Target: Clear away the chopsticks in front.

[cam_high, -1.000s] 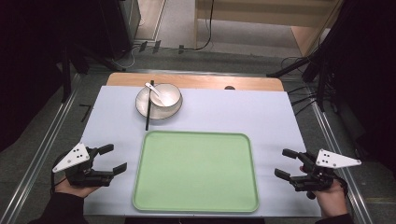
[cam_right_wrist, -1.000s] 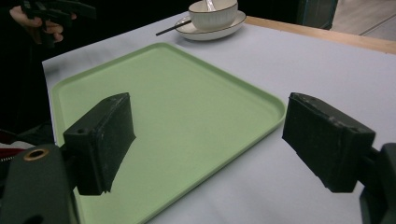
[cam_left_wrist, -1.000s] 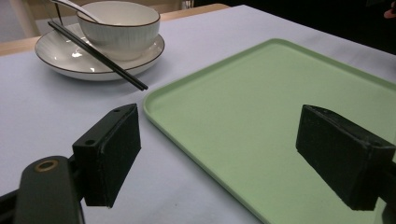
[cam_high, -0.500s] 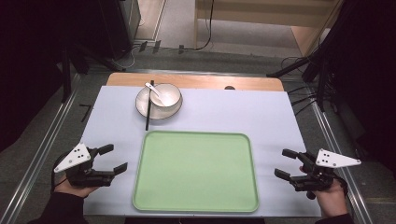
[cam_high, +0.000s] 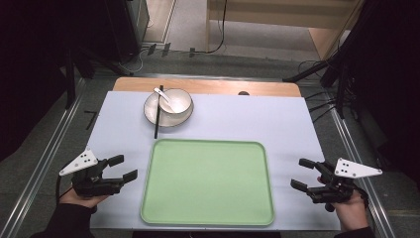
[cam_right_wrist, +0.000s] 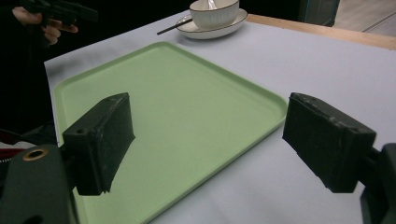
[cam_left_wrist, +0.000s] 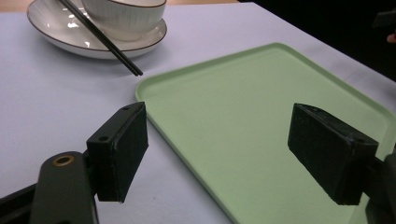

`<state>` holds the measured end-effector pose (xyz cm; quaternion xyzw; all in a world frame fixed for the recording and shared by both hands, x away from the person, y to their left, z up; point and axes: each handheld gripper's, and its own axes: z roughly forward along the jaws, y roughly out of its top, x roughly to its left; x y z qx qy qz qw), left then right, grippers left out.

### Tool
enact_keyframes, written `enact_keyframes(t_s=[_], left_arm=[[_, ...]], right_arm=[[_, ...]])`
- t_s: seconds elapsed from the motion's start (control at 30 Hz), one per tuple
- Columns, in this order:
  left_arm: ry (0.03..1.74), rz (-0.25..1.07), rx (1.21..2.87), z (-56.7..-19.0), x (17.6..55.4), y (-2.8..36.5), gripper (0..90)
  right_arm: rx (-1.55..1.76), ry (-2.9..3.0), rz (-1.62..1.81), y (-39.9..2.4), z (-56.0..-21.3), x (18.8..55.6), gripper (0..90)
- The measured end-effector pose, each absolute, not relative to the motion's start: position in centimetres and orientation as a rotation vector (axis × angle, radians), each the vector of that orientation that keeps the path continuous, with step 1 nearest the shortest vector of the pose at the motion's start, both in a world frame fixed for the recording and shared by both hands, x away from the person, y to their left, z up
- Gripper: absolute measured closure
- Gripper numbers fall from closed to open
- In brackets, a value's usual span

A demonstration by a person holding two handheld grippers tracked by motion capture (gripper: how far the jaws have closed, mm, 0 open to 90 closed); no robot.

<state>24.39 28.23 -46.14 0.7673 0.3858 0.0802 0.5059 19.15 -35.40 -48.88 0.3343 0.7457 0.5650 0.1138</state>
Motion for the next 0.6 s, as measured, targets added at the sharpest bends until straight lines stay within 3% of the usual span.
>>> enact_keyframes(t_s=[0.27,0.6], left_arm=[[1.071,0.099,1.908,-46.0,25.9,27.5,26.3],[1.161,0.132,2.032,-46.0,28.2,25.7,25.4]], right_arm=[[0.981,2.198,1.645,-35.3,-48.9,19.2,16.6],[0.985,2.206,1.64,-35.3,-49.0,19.2,16.4]])
